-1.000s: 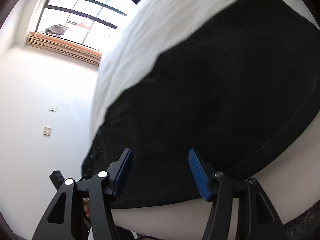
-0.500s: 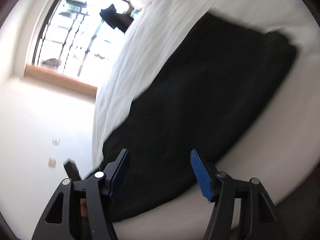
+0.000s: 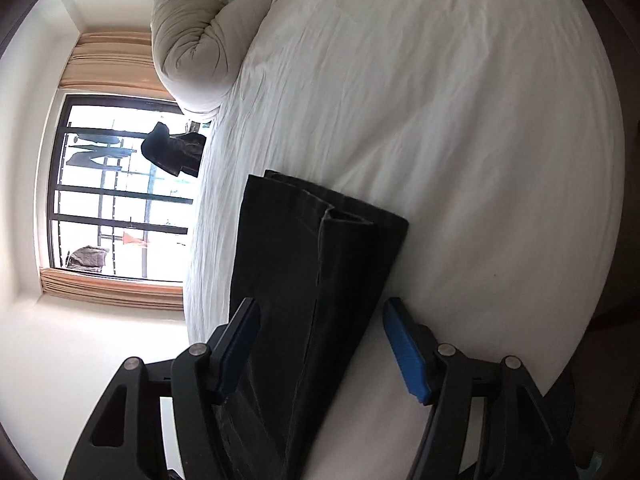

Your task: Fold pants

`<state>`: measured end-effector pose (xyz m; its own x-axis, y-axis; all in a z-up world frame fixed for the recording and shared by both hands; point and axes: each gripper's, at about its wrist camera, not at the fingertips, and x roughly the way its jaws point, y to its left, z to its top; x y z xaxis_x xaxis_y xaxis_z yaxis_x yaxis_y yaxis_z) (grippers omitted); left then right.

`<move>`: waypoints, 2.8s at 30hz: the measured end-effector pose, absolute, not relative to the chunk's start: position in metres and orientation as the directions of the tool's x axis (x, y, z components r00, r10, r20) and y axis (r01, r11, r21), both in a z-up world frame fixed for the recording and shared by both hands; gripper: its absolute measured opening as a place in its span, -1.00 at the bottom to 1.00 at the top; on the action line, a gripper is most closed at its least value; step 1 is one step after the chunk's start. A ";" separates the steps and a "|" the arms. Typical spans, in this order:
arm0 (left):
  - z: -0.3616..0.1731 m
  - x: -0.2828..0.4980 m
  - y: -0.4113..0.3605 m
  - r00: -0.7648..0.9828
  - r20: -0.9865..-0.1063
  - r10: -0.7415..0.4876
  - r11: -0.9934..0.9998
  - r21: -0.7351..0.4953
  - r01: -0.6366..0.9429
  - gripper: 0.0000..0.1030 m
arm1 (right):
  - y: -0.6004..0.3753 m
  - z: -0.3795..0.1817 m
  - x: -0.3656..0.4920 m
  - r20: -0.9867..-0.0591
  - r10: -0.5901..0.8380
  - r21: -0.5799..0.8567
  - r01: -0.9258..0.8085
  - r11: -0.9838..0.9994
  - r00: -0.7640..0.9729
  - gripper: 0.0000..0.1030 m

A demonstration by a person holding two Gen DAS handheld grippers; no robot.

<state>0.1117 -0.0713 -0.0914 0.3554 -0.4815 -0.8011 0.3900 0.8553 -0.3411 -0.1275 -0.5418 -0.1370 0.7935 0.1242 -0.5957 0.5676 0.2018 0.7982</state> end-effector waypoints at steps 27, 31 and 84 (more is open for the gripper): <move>-0.107 0.112 -0.081 0.321 -0.792 -0.519 0.842 -0.411 0.349 0.53 | -0.564 -0.155 -0.133 -0.591 0.118 0.801 0.564 0.200 0.798 -0.81; -0.107 0.115 -0.076 0.320 -0.788 -0.525 0.844 -0.433 0.317 0.55 | -0.562 -0.146 -0.134 -0.607 0.082 0.783 0.578 0.228 0.790 -0.83; -0.109 0.145 -0.059 0.181 -0.681 -0.709 0.699 -0.712 0.059 0.34 | -0.155 -0.045 -0.022 -0.775 0.223 0.075 -0.264 0.962 0.591 -0.84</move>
